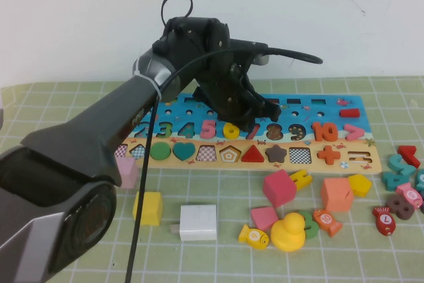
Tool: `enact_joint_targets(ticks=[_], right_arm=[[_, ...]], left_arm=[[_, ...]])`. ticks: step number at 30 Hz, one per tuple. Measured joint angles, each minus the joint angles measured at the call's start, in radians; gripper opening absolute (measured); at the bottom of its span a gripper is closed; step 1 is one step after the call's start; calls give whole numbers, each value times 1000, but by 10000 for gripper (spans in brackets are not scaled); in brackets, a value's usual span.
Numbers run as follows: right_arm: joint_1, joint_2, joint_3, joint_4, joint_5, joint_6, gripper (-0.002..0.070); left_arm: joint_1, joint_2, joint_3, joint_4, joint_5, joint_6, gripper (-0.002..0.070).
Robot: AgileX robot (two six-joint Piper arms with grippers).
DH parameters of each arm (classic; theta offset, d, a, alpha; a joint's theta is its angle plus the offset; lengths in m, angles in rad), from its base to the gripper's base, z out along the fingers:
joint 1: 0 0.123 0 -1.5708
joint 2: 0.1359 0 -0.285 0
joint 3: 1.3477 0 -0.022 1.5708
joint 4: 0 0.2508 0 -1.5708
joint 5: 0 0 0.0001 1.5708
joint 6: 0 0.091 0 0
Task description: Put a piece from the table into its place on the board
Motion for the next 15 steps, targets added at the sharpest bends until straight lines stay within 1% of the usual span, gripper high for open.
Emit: enact_joint_targets(ticks=[5, 7, 9, 15], right_arm=[[0, 0, 0, 0, 0, 0, -2], [0, 0, 0, 0, 0, 0, -2], [0, 0, 0, 0, 0, 0, -2], [0, 0, 0, 0, 0, 0, -2]], left_arm=[[0, 2, -7, 1, 13, 24, 1], [0, 2, -23, 25, 36, 38, 0], [0, -14, -51, 82, 78, 43, -1], [0, -138, -164, 330, 177, 56, -2]])
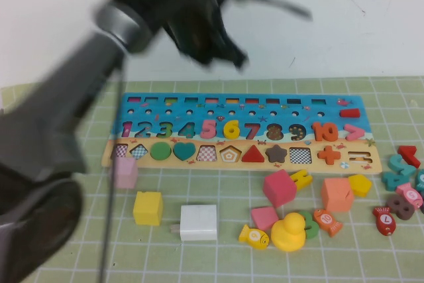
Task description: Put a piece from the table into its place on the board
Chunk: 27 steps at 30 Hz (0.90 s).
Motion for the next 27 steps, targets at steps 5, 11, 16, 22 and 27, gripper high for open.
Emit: enact_joint_targets(ticks=[5, 11, 16, 22, 27], right_arm=[[0, 0, 0, 0, 0, 0, -2], [0, 0, 0, 0, 0, 0, -2], [0, 0, 0, 0, 0, 0, -2], [0, 0, 0, 0, 0, 0, -2], [0, 0, 0, 0, 0, 0, -2]], left_arm=[[0, -197, -31, 81, 11, 15, -2], [0, -448, -34, 117, 26, 25, -2], [0, -638, 4, 159, 32, 29, -2], [0, -924, 315, 153, 32, -14, -2], [0, -1176, 730, 130, 1, -48, -2]])
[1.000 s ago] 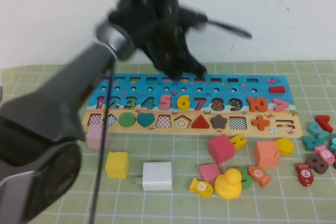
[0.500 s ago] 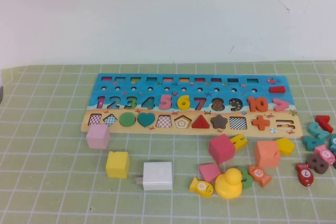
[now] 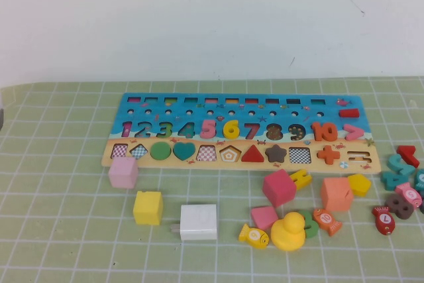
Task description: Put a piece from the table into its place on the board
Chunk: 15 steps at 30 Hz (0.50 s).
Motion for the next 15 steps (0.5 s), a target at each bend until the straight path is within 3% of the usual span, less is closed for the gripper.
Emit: enact_joint_targets(ticks=[6, 15], right_arm=[[0, 0, 0, 0, 0, 0, -2], [0, 0, 0, 0, 0, 0, -2]], left_arm=[[0, -283, 515, -81, -201, -84, -2], [0, -342, 888, -377, -292, -159, -2]])
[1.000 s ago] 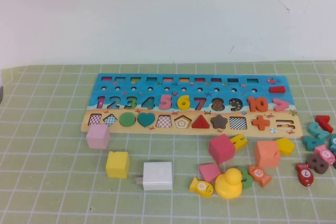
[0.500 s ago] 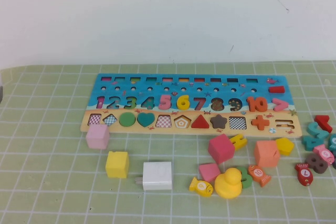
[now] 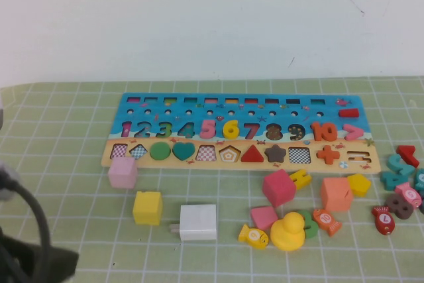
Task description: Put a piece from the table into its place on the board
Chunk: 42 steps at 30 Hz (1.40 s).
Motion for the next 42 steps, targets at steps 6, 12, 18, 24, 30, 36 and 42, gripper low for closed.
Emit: enact_joint_targets(ticks=[6, 12, 18, 24, 30, 36, 42], right_arm=[[0, 0, 0, 0, 0, 0, -2], [0, 0, 0, 0, 0, 0, -2], [0, 0, 0, 0, 0, 0, -2], [0, 0, 0, 0, 0, 0, -2], [0, 0, 0, 0, 0, 0, -2], [0, 0, 0, 0, 0, 0, -2], [0, 0, 0, 0, 0, 0, -2]], left_arm=[[0, -3, 82, 46, -5, 24, -2], [82, -165, 197, 135, -222, 30, -2], [240, -388, 383, 190, -487, 31, -2], [368, -558, 596, 162, -559, 20, -2], [407, -636, 814, 129, -613, 8, -2], [408, -640, 862, 135, -670, 6, -2], [393, -703, 862, 143, -644, 8, -2]])
